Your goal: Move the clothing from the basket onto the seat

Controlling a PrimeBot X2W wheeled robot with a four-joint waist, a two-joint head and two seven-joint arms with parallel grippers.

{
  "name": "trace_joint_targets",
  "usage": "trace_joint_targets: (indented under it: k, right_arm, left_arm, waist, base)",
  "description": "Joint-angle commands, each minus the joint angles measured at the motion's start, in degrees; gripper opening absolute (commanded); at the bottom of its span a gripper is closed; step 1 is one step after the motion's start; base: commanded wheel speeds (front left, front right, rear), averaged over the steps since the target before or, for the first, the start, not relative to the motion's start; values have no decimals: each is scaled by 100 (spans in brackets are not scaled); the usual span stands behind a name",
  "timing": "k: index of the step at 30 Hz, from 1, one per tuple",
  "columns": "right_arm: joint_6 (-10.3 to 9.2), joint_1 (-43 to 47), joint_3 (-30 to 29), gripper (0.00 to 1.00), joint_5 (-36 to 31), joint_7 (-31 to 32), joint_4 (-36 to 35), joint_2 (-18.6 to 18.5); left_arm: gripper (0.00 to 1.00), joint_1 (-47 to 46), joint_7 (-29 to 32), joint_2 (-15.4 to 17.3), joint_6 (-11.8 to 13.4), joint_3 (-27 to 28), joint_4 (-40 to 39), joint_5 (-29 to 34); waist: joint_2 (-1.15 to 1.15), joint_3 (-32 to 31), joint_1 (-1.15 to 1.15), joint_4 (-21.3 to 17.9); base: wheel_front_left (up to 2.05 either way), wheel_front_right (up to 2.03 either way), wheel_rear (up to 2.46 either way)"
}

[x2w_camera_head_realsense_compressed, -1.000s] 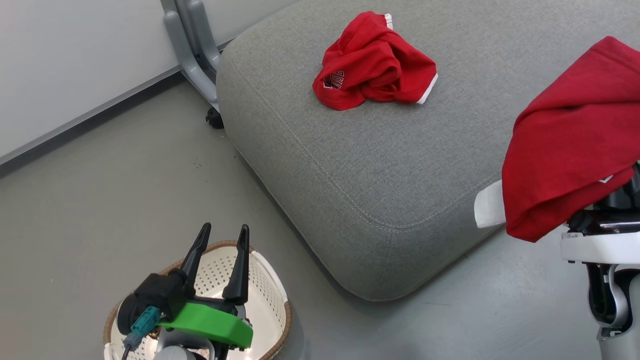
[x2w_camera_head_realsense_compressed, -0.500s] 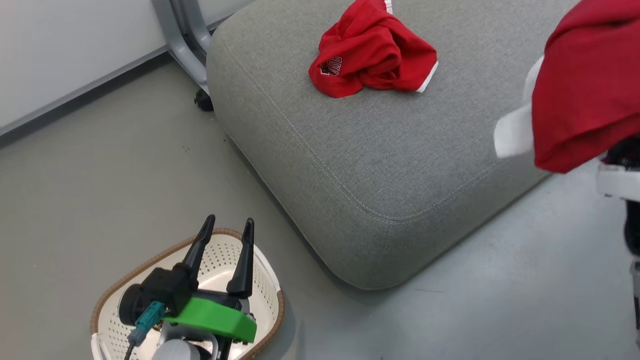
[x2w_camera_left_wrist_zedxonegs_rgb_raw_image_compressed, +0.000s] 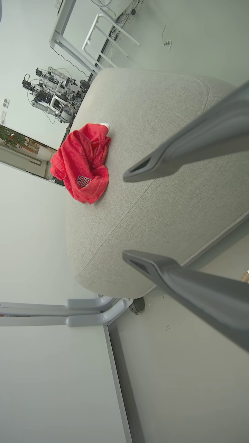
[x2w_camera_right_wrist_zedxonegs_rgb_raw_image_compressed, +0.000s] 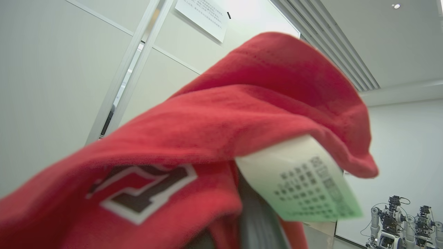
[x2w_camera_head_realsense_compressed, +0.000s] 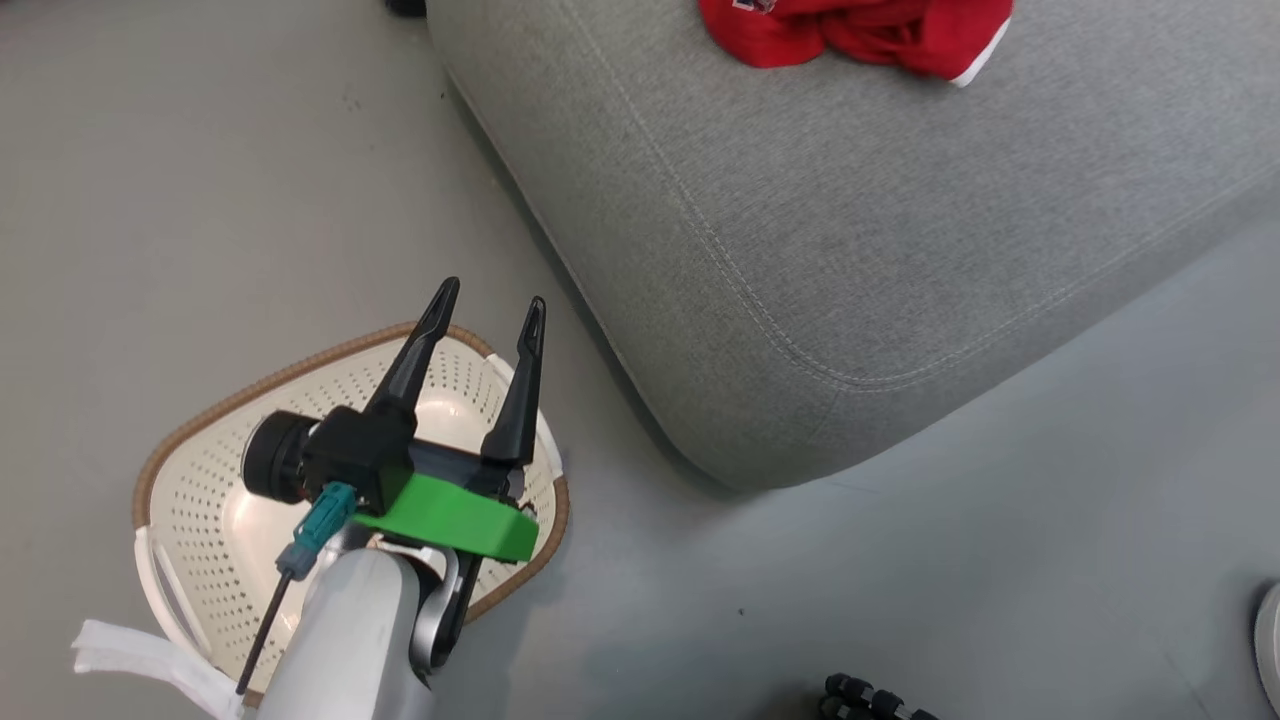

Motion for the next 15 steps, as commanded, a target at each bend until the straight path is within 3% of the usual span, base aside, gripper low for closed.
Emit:
trace_joint_targets:
  k: [1,9,15]
  right_arm:
    - [-8,-260,-33,0,-1,-17,113,-69]
    - [-8,-1074,-122,0,71,-17,974,-582]
    - [-9,-1295,168,0,-38,-18,1847,-913]
  left_arm:
    - [100,-206,-1,41,-14,-10,-22,82]
    - [100,-639,-1,38,-14,-175,-53,78]
    - [100,-662,-1,31,-14,-105,-67,34]
  waist:
    - [0,888,0,582]
    - [0,1524,0,1142]
    - [0,1827,0,1449]
  base:
    - [0,0,0]
    - [0,0,0]
    - [0,0,0]
